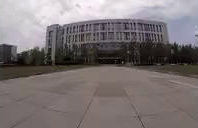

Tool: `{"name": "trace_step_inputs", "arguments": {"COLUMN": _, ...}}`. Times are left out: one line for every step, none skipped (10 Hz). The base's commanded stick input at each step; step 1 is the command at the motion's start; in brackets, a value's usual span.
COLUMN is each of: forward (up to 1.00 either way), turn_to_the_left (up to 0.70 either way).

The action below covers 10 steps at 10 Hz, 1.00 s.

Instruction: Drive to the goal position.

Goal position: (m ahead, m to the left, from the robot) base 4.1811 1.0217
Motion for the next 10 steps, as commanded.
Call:
{"name": "trace_step_inputs", "arguments": {"forward": 0.7, "turn_to_the_left": 0.0}}
{"name": "trace_step_inputs", "arguments": {"forward": 0.7, "turn_to_the_left": 0.0}}
{"name": "trace_step_inputs", "arguments": {"forward": 0.7, "turn_to_the_left": 0.0}}
{"name": "trace_step_inputs", "arguments": {"forward": 0.7, "turn_to_the_left": 0.0}}
{"name": "trace_step_inputs", "arguments": {"forward": 0.7, "turn_to_the_left": 0.0}}
{"name": "trace_step_inputs", "arguments": {"forward": 0.7, "turn_to_the_left": 0.0}}
{"name": "trace_step_inputs", "arguments": {"forward": 0.7, "turn_to_the_left": 0.0}}
{"name": "trace_step_inputs", "arguments": {"forward": 0.7, "turn_to_the_left": -0.04}}
{"name": "trace_step_inputs", "arguments": {"forward": 0.7, "turn_to_the_left": -0.2}}
{"name": "trace_step_inputs", "arguments": {"forward": 0.7, "turn_to_the_left": -0.34}}
